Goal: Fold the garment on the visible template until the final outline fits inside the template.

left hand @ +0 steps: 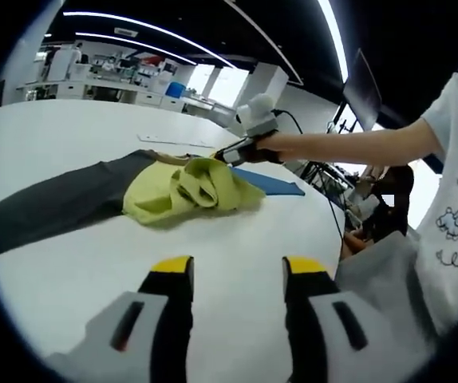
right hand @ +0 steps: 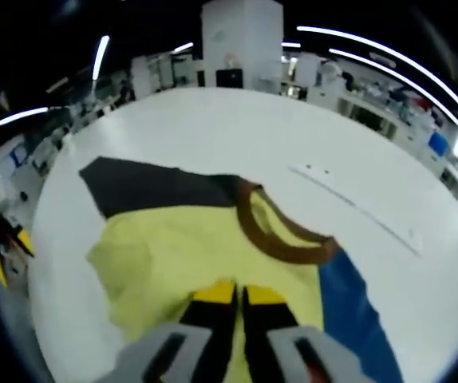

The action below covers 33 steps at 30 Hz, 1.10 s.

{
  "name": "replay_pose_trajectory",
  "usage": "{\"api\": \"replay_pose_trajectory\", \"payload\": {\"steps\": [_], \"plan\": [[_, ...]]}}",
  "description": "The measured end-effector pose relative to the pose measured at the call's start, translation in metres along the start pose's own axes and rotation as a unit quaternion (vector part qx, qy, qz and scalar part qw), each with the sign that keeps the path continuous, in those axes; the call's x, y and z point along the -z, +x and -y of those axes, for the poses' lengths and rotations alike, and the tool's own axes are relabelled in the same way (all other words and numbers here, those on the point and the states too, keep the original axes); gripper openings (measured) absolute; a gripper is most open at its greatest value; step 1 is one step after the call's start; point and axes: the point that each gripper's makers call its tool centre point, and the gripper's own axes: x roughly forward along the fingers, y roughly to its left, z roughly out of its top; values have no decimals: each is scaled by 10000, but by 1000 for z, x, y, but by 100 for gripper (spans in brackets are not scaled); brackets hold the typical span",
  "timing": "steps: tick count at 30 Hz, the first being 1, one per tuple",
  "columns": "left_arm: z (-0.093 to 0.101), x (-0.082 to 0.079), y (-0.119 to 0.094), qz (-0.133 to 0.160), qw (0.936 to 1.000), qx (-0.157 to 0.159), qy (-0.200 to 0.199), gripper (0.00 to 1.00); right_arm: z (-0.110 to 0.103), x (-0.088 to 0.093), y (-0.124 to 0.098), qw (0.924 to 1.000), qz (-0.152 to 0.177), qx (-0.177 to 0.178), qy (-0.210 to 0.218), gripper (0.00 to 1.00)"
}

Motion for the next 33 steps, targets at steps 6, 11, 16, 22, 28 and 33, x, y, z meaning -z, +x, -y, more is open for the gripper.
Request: {"api": "replay_pose_trajectory", "payload": {"steps": [6,11,16,22,28,33], "plan": [[2,2,0,-33,10000,25,1,42,5,-9,-17,9995,255,31,203,5],[4,2,1,-38,10000,40,22,43,1,-10,-31,9987,386,-11,337,15],[4,-1,4,-36,10000,54,44,45,0,-7,-43,9978,565,-120,339,29],[4,-5,7,-27,9999,88,70,49,-14,-2,-59,9955,824,-332,317,49],[2,-9,12,-31,9999,69,113,54,-25,7,-65,9952,832,-505,103,77],[-1,-13,16,-51,9999,81,125,54,-43,12,-77,9934,936,-643,146,89]]}}
